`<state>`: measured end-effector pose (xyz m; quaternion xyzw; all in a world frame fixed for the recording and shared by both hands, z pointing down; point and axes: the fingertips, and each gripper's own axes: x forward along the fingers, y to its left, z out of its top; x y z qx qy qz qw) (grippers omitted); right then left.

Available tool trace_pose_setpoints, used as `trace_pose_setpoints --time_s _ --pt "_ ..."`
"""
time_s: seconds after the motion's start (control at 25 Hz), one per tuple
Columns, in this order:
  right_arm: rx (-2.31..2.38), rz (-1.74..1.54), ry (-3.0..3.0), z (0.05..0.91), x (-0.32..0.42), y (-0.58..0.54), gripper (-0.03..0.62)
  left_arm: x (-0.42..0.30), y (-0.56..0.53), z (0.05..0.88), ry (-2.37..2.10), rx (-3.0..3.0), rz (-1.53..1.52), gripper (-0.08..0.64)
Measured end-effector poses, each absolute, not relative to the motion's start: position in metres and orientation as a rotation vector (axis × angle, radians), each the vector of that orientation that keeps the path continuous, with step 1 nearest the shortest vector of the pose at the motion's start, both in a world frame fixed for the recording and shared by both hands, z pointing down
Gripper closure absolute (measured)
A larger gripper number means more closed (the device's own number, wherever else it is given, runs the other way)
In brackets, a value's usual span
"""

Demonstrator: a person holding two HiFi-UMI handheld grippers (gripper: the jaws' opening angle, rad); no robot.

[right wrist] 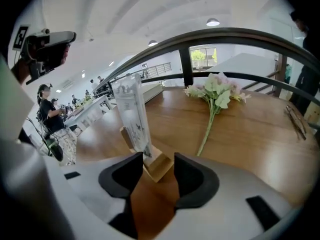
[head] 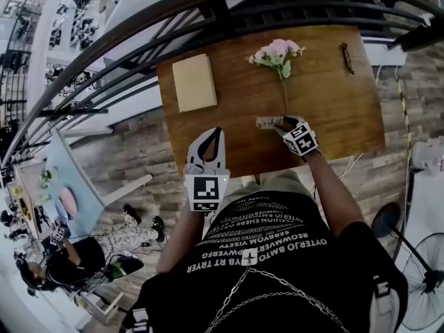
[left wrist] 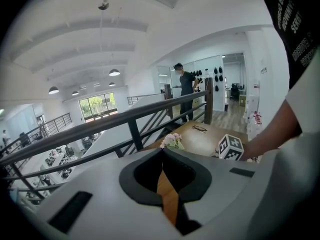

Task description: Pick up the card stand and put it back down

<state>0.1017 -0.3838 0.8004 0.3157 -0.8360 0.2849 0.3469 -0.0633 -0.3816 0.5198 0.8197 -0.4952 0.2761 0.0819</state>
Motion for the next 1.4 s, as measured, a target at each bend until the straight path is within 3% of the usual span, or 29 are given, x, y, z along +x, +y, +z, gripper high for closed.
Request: trace_pose_setpoints --time_s 0.6,1.4 --pt "0.726 0.669 -2.243 0.781 0.082 -0.382 0.430 -0.083 -0.368 0.512 -1.561 2.419 0.825 0.532" --pt "0.838 0.632 -2.289 0.663 0.076 -0.365 0.430 -0.084 -0.320 0.476 -1.564 2.539 0.703 0.532"
